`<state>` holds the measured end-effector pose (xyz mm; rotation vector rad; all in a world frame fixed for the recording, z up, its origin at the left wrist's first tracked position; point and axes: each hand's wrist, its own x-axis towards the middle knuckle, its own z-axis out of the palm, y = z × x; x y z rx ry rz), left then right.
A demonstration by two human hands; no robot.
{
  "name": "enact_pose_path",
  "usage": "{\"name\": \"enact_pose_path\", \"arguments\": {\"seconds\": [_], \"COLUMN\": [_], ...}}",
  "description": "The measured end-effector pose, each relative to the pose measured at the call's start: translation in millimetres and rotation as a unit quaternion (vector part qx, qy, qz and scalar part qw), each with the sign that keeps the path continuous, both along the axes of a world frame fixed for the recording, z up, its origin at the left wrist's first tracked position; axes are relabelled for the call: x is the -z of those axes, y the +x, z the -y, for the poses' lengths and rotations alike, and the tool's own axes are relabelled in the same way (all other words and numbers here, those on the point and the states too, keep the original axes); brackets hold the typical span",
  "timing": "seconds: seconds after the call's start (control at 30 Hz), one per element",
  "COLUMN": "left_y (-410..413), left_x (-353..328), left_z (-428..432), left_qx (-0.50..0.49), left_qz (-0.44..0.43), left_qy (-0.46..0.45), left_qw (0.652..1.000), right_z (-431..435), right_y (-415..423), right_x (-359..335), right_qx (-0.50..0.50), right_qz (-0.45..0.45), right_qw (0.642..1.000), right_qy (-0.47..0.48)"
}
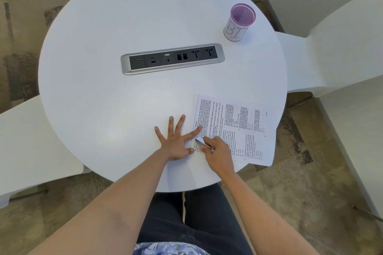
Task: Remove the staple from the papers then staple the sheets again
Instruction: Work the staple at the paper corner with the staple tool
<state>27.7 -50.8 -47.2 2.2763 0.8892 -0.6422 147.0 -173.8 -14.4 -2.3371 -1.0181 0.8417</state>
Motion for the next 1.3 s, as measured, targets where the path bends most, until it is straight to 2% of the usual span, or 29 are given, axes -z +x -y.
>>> {"name": "enact_pose_path", "arguments": {"seconds": [0.3, 0.53, 0.7, 0.77, 0.83, 0.93, 1.03, 1.07, 1.3], "left_y": [0, 0, 0, 0, 1, 0, 0, 0, 1], "left_x": [1, 0, 0, 0, 0, 0, -1, -1, 1], "left_z": [0, 0, 2, 2, 2, 2, 1, 1, 1], "left_qx": [0.003, -0.007, -0.013, -0.014, -0.015, -0.015, -0.018, -0.019, -0.011], "left_qz": [-0.001, 0.004, 0.005, 0.006, 0.006, 0.007, 0.011, 0.011, 0.003], "left_qy": [-0.006, -0.009, -0.002, 0.0, -0.002, -0.003, -0.008, -0.007, -0.003], "left_qw": [1.0, 1.0, 1.0, 1.0, 1.0, 1.0, 1.0, 1.0, 1.0], "right_z": [24, 20, 18, 18, 18, 10, -5, -7, 16], "right_y": [8, 1, -3, -4, -5, -9, -8, -6, 8], "right_x": [-3, -8, -5, -4, -3, -1, 0, 0, -2], "right_qx": [-0.122, -0.149, -0.182, -0.174, -0.138, -0.031, 0.095, 0.11, -0.075], "right_qz": [0.073, 0.123, 0.191, 0.179, 0.124, 0.016, -0.082, -0.094, 0.032], "right_qw": [0.989, 0.981, 0.964, 0.968, 0.983, 0.999, 0.992, 0.99, 0.997], "right_qy": [-0.029, -0.022, -0.024, -0.026, -0.02, -0.007, -0.001, -0.003, -0.016]}}
